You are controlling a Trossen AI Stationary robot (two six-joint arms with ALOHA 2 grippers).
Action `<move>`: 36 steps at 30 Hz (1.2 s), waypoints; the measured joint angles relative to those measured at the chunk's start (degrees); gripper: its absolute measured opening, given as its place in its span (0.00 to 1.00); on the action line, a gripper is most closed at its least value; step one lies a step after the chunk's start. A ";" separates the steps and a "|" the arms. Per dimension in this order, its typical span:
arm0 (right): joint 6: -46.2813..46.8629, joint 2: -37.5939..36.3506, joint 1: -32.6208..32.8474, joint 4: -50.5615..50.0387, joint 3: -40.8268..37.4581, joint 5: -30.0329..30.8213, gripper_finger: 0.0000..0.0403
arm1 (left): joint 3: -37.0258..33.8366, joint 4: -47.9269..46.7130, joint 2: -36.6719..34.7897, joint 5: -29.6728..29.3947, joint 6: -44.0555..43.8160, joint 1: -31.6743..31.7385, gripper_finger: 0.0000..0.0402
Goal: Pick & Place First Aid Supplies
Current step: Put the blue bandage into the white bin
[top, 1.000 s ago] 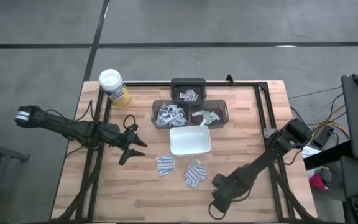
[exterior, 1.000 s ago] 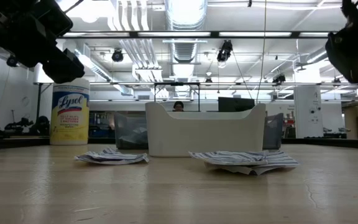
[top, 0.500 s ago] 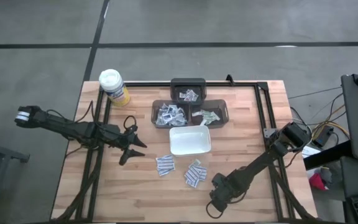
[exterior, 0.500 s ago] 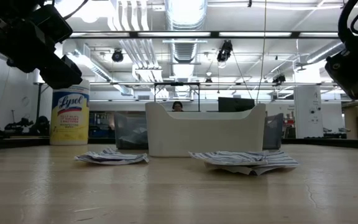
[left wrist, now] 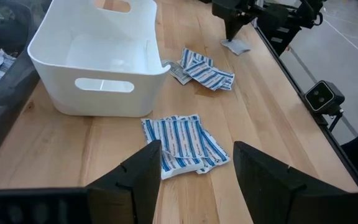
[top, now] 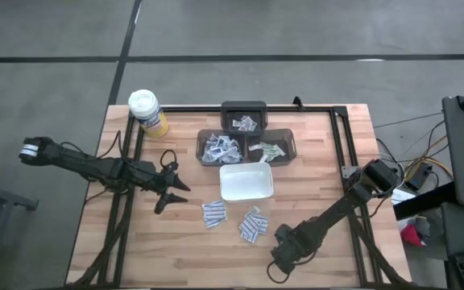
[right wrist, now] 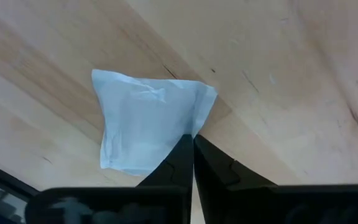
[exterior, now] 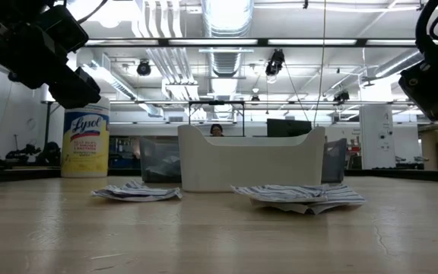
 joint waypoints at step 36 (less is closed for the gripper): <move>-27.23 -22.77 -3.86 15.81 -1.38 55.94 0.02 | -0.06 -0.02 0.00 0.02 1.41 0.00 0.49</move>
